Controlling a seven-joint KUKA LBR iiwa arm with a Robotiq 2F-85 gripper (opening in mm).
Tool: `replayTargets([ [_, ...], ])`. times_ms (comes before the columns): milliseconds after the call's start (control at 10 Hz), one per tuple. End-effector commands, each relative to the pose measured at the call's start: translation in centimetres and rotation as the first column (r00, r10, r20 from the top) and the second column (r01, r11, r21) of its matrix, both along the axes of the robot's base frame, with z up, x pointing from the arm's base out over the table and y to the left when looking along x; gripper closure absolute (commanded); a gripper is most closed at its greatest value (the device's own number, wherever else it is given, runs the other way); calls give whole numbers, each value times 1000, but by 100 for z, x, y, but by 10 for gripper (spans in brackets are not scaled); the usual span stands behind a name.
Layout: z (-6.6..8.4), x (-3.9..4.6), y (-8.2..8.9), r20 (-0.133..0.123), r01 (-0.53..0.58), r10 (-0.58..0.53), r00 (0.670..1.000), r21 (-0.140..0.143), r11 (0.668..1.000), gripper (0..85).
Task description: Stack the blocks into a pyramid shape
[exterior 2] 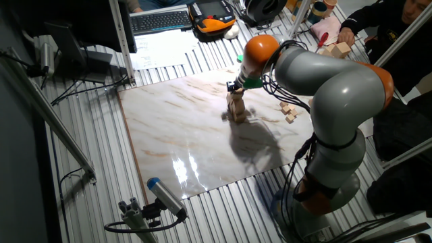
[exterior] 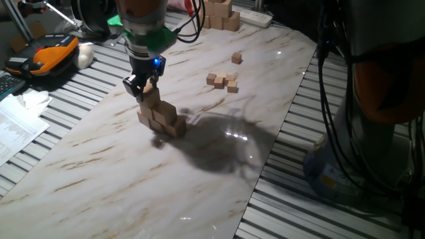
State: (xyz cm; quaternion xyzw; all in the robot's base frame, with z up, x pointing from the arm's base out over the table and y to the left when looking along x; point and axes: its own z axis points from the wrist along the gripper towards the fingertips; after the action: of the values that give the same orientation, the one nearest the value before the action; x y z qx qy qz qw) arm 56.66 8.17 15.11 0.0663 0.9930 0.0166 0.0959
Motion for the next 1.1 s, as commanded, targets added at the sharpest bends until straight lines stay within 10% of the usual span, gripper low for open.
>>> replayTargets([
  [0, 2, 0, -3, 6, 3, -3, 1000, -3, 1000, 850],
  [1000, -6, -65, 3, -45, 2, -2, 999, 3, 1000, 850],
])
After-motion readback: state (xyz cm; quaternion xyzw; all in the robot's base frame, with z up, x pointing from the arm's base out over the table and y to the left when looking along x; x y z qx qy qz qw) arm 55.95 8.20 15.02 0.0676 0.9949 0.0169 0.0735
